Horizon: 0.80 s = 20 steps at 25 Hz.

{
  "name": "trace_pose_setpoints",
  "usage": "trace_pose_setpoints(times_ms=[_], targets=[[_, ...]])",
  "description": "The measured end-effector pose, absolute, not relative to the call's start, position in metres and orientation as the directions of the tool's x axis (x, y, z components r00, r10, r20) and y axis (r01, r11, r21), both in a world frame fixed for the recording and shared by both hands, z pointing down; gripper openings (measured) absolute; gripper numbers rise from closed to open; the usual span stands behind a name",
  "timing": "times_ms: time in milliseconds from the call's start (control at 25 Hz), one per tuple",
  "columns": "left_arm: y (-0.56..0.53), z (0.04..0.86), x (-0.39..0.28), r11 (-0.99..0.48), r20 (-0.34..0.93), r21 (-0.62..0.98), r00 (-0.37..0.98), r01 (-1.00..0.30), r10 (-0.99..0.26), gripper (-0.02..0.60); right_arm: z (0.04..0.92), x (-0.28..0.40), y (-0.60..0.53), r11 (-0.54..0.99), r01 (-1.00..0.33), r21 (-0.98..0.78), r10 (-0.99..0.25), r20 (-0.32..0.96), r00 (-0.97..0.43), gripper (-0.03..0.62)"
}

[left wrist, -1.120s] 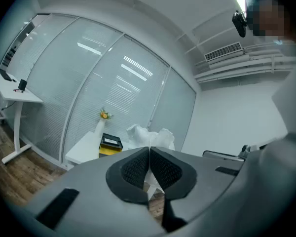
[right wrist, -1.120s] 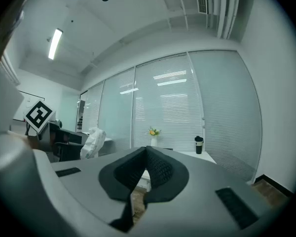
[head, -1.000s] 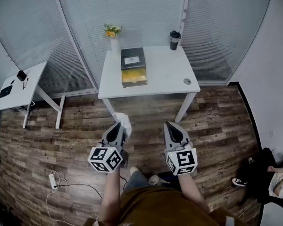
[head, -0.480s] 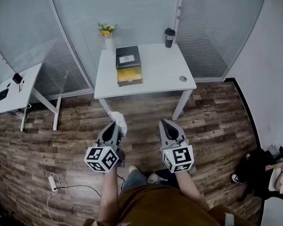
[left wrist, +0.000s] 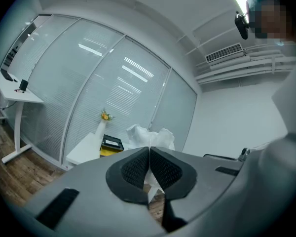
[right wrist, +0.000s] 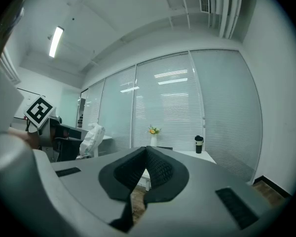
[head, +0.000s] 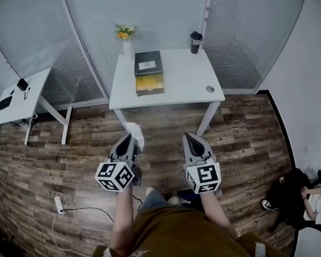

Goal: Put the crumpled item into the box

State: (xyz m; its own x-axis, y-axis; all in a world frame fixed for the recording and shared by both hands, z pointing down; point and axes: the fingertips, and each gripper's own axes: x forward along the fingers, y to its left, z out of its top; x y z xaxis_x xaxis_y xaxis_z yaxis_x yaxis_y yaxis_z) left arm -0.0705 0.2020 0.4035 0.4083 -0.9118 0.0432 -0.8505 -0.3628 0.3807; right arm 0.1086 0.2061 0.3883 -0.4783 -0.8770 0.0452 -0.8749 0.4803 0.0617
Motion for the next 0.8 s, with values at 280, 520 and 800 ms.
trace_pose_setpoints(times_ms=[280,520,800], targets=[[0.202,0.396,-0.06,-0.367,0.034,0.375,0.408,-0.851,-0.912,0.031,0.381,0.123,0.205,0.471,-0.881,0.041,-0.882,0.027,-0.47,0.012],[0.199,0.399,-0.054,-0.365,0.041,0.379,0.41,-0.85,-0.911,0.031,0.385,0.122,0.201,0.489,-0.87,0.059,-0.872,0.045,-0.487,0.012],[0.172,0.405,-0.057,-0.353,0.044,0.391,0.4,-0.85,-0.915,0.031,0.392,0.134,0.176,0.469,-0.882,0.042,-0.883,0.058,-0.466,0.012]])
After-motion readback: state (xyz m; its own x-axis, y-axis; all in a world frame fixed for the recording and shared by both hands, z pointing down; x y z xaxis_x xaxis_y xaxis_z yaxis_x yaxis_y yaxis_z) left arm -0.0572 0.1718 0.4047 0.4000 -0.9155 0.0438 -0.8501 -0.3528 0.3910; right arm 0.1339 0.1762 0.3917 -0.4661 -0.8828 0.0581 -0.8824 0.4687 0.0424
